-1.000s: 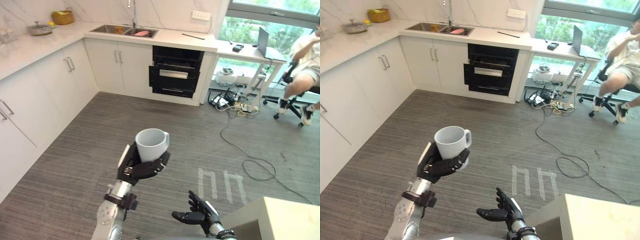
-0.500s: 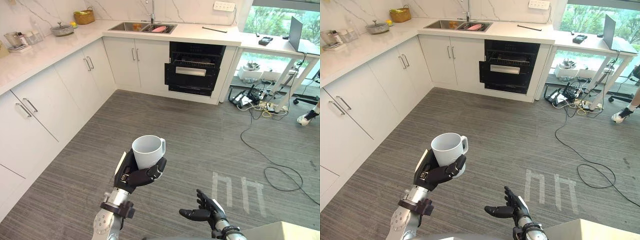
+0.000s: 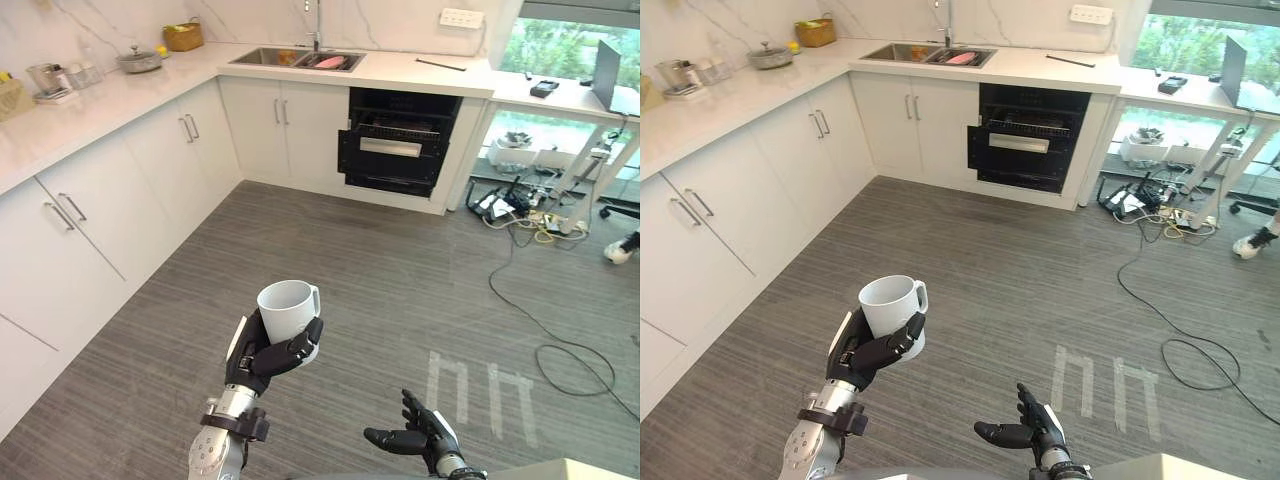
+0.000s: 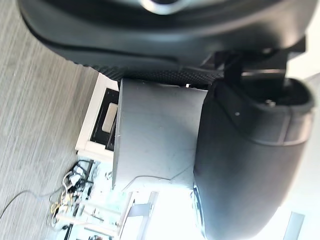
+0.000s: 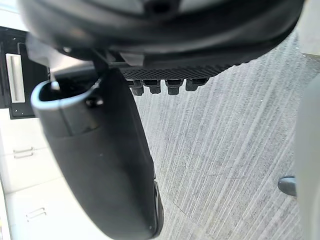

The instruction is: Walk over to the sink, pick up the cup, carry it to the dishwasher, place the cup inside the dishwasher, then close the dishwasher door

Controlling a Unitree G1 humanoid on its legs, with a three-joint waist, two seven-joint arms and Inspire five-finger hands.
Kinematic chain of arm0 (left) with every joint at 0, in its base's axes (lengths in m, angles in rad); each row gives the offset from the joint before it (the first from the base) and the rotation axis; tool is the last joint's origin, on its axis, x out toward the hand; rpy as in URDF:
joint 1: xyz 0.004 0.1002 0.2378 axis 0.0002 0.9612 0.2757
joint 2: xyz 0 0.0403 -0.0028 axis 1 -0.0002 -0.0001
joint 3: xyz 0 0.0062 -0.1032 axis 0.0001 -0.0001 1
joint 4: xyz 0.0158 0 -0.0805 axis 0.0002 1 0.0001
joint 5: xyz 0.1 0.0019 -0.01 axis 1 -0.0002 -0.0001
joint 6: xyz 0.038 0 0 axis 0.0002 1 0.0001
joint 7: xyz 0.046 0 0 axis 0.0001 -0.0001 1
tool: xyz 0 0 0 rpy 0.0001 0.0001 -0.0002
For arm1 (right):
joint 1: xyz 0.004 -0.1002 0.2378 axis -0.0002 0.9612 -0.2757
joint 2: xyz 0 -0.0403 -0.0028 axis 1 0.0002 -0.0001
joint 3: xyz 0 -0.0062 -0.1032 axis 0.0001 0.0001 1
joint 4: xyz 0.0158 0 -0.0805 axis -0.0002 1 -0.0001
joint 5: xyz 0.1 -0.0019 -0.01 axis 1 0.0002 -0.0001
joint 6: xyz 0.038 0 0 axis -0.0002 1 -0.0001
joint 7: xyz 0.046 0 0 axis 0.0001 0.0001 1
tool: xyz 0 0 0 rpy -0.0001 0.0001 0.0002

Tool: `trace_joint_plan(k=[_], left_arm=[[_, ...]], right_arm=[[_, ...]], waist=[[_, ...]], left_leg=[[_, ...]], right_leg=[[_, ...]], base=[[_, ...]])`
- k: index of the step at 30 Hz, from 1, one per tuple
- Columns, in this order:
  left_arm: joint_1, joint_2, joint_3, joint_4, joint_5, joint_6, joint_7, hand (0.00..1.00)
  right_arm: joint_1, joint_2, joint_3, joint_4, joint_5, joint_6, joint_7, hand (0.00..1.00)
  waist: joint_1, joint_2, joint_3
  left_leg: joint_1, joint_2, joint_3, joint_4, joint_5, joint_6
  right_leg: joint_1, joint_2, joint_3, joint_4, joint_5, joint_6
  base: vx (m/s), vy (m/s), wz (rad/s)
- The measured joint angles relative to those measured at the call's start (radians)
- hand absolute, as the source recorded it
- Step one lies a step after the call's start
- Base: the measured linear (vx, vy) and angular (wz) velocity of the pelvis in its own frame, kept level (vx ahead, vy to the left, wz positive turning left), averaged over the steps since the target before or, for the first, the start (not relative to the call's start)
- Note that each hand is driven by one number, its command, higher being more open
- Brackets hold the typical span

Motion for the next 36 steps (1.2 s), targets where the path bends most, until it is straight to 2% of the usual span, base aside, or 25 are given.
trace_joint_plan(k=[4,7,8,10,11,12,13,15,17,18,19,21,22,24,25,26,27,28,29,30,31,32,34,35,36], left_arm=[[0.002,0.0,0.005,-0.004,0.0,0.0,0.0,0.0],[0.012,-0.01,0.006,-0.017,0.0,0.0,0.001,0.0],[0.016,-0.024,0.008,-0.021,0.0,0.0,0.006,0.0],[0.015,-0.036,0.008,-0.031,0.0,-0.001,0.016,0.0],[0.015,-0.029,0.012,-0.042,0.0,-0.001,0.018,0.0],[0.016,-0.027,0.011,-0.044,0.0,-0.001,0.022,0.0],[0.017,-0.024,0.011,-0.044,0.001,0.0,0.023,0.0],[0.015,-0.017,0.018,-0.045,-0.013,-0.002,0.026,0.0],[0.013,-0.013,0.022,-0.046,-0.026,-0.002,0.03,0.0],[0.003,-0.008,0.022,-0.046,-0.03,-0.002,0.034,0.0],[-0.004,-0.005,0.021,-0.046,-0.032,-0.002,0.034,0.0],[-0.018,0.004,0.02,-0.046,-0.039,-0.003,0.024,0.0],[-0.015,0.008,0.011,-0.045,-0.039,-0.007,0.009,0.0],[0.0,0.003,0.0,-0.044,-0.039,-0.019,-0.006,0.0],[0.033,-0.011,-0.011,-0.044,-0.041,-0.027,-0.01,0.0],[0.064,-0.026,-0.017,-0.046,-0.052,-0.032,-0.015,0.0],[0.085,-0.052,-0.023,-0.043,-0.057,-0.033,-0.02,0.0],[0.106,-0.083,-0.029,-0.044,-0.054,-0.043,-0.021,0.0],[0.108,-0.093,-0.029,-0.044,-0.053,-0.045,-0.021,0.0],[0.107,-0.105,-0.029,-0.044,-0.05,-0.047,-0.02,0.0],[0.105,-0.106,-0.029,-0.044,-0.044,-0.047,-0.02,0.0],[0.103,-0.095,-0.03,-0.044,-0.033,-0.047,-0.023,0.0],[0.098,-0.082,-0.029,-0.045,-0.034,-0.047,-0.024,0.0],[0.085,-0.074,-0.026,-0.046,-0.035,-0.046,-0.024,0.0],[0.071,-0.074,-0.018,-0.047,-0.035,-0.045,-0.024,0.0]], right_arm=[[-0.001,0.009,-0.013,-0.026,-0.006,0.001,-0.006,1.0],[-0.006,0.014,-0.013,-0.063,-0.014,0.001,-0.002,1.0],[-0.006,0.011,-0.013,-0.076,-0.023,0.001,-0.002,1.0],[-0.003,0.01,-0.011,-0.078,-0.035,0.003,-0.004,1.0],[0.001,0.014,-0.007,-0.079,-0.036,0.004,-0.005,1.0],[0.012,0.015,-0.004,-0.079,-0.036,0.003,-0.009,1.0],[0.022,0.015,0.0,-0.079,-0.036,0.003,-0.011,1.0],[0.032,0.016,0.001,-0.094,-0.031,0.001,-0.014,1.0],[0.032,0.015,0.001,-0.094,-0.031,-0.004,-0.013,1.0],[0.032,0.012,-0.002,-0.107,-0.027,-0.009,-0.007,1.0],[0.032,0.01,-0.002,-0.114,-0.027,-0.011,-0.005,1.0],[0.036,0.01,-0.006,-0.131,-0.026,-0.02,0.003,1.0],[0.065,0.007,-0.012,-0.16,-0.026,-0.035,0.011,1.0],[0.088,-0.004,-0.012,-0.171,-0.026,-0.042,0.018,1.0],[0.112,-0.017,-0.012,-0.175,-0.025,-0.037,0.025,1.0],[0.132,-0.026,-0.01,-0.19,-0.025,-0.033,0.032,1.0],[0.142,-0.035,-0.012,-0.209,-0.024,-0.029,0.034,1.0],[0.151,-0.054,-0.011,-0.235,-0.024,-0.028,0.034,1.0],[0.152,-0.053,-0.01,-0.246,-0.024,-0.028,0.035,1.0],[0.147,-0.047,-0.007,-0.253,-0.024,-0.028,0.035,1.0],[0.143,-0.043,-0.006,-0.253,-0.024,-0.028,0.034,1.0],[0.136,-0.034,-0.008,-0.254,-0.024,-0.028,0.031,1.0],[0.13,-0.033,-0.007,-0.254,-0.006,-0.028,0.029,1.0],[0.123,-0.034,-0.007,-0.253,0.003,-0.028,0.023,1.0],[0.114,-0.035,-0.007,-0.251,0.008,-0.027,0.016,1.0]], waist=[[0.012,-0.01,0.006],[0.015,-0.018,0.011],[0.014,-0.017,0.011],[0.012,-0.022,0.014],[0.013,-0.039,0.022],[0.009,-0.037,0.027],[0.009,-0.035,0.028],[0.01,-0.043,0.034],[0.009,-0.043,0.036],[0.009,-0.039,0.048],[0.007,-0.039,0.052],[-0.011,-0.041,0.06],[-0.019,-0.044,0.059],[-0.019,-0.042,0.056],[-0.02,-0.027,0.036],[-0.018,-0.014,0.02],[-0.025,0.022,0.014],[-0.023,0.039,0.007],[-0.021,0.042,0.009],[-0.016,0.046,0.008],[-0.016,0.046,0.009],[-0.015,0.037,0.006],[-0.013,0.028,0.001],[-0.011,0.023,0.002],[-0.008,0.019,0.005]], left_leg=[[-0.005,-0.033,-0.007,0.025,-0.019,0.019],[-0.039,-0.054,0.018,0.131,-0.113,0.04],[-0.05,-0.053,0.048,0.171,-0.143,0.05],[-0.053,-0.061,0.049,0.199,-0.16,0.065],[-0.049,-0.075,0.039,0.218,-0.175,0.074],[-0.044,-0.079,0.018,0.238,-0.19,0.085],[-0.043,-0.077,0.01,0.245,-0.196,0.087],[-0.038,-0.066,-0.019,0.26,-0.212,0.099],[-0.031,-0.058,-0.026,0.262,-0.226,0.098],[-0.018,-0.047,-0.033,0.273,-0.248,0.09],[-0.013,-0.043,-0.041,0.278,-0.258,0.088],[0.006,-0.026,-0.08,0.313,-0.307,0.066],[0.018,-0.024,-0.113,0.368,-0.368,0.049],[0.04,-0.021,-0.133,0.409,-0.424,0.04],[0.082,0.002,-0.143,0.404,-0.462,0.043],[0.098,0.017,-0.136,0.445,-0.468,0.047],[0.037,0.059,-0.114,0.621,-0.454,0.045],[-0.028,0.105,-0.089,0.773,-0.403,0.036],[-0.051,0.128,-0.071,0.846,-0.366,0.037],[-0.099,0.18,-0.029,0.985,-0.326,0.039],[-0.119,0.2,-0.014,1.034,-0.332,0.04],[-0.162,0.211,0.025,1.072,-0.362,0.04],[-0.207,0.195,0.078,1.014,-0.388,0.04],[-0.239,0.174,0.125,0.908,-0.389,0.039],[-0.266,0.14,0.157,0.791,-0.389,0.039]], right_leg=[[0.001,-0.042,-0.028,0.057,-0.039,0.023],[-0.009,-0.086,-0.041,0.132,-0.069,0.047],[-0.043,-0.108,-0.053,0.216,-0.083,0.054],[-0.143,-0.149,-0.068,0.446,-0.079,0.043],[-0.205,-0.179,-0.064,0.592,-0.055,0.005],[-0.252,-0.183,-0.04,0.684,-0.033,-0.019],[-0.264,-0.175,-0.029,0.697,-0.055,-0.006],[-0.296,-0.133,-0.046,0.635,-0.141,-0.006],[-0.337,-0.107,-0.066,0.585,-0.146,-0.009],[-0.395,-0.083,-0.07,0.543,-0.141,-0.004],[-0.418,-0.076,-0.068,0.517,-0.131,0.001],[-0.461,-0.056,-0.052,0.388,-0.056,0.016],[-0.457,-0.057,-0.038,0.325,-0.007,-0.007],[-0.451,-0.063,-0.034,0.353,0.033,-0.043],[-0.44,-0.051,-0.048,0.408,0.047,-0.044],[-0.423,-0.044,-0.063,0.427,0.046,-0.043],[-0.396,-0.023,-0.09,0.44,-0.002,-0.054],[-0.359,0.005,-0.101,0.433,-0.03,-0.064],[-0.338,0.017,-0.104,0.429,-0.042,-0.077],[-0.291,0.04,-0.11,0.412,-0.077,-0.101],[-0.263,0.05,-0.111,0.396,-0.089,-0.107],[-0.187,0.061,-0.113,0.332,-0.102,-0.11],[-0.122,0.056,-0.109,0.26,-0.1,-0.109],[-0.08,0.045,-0.106,0.217,-0.088,-0.089],[-0.04,0.029,-0.099,0.175,-0.087,-0.087]], base=[[0.05,0.044,0.23],[0.0,0.102,0.02],[-0.01,0.109,0.08],[0.02,0.145,0.17],[0.08,0.136,0.26],[0.09,0.09,0.31],[0.14,0.064,0.36],[0.15,0.029,0.29],[0.15,-0.018,0.14],[0.17,-0.047,0.15],[0.21,-0.079,0.32],[0.3,-0.149,0.59],[0.45,-0.252,0.65],[0.42,-0.241,0.44],[0.46,-0.192,0.3],[0.58,-0.229,0.34],[0.69,-0.28,0.24],[0.56,-0.25,0.14],[0.56,-0.235,0.0],[0.55,-0.21,-0.05],[0.64,-0.223,-0.06],[0.61,-0.189,-0.07],[0.4,-0.09,-0.06],[0.53,-0.033,-0.05],[0.63,-0.02,-0.09]])
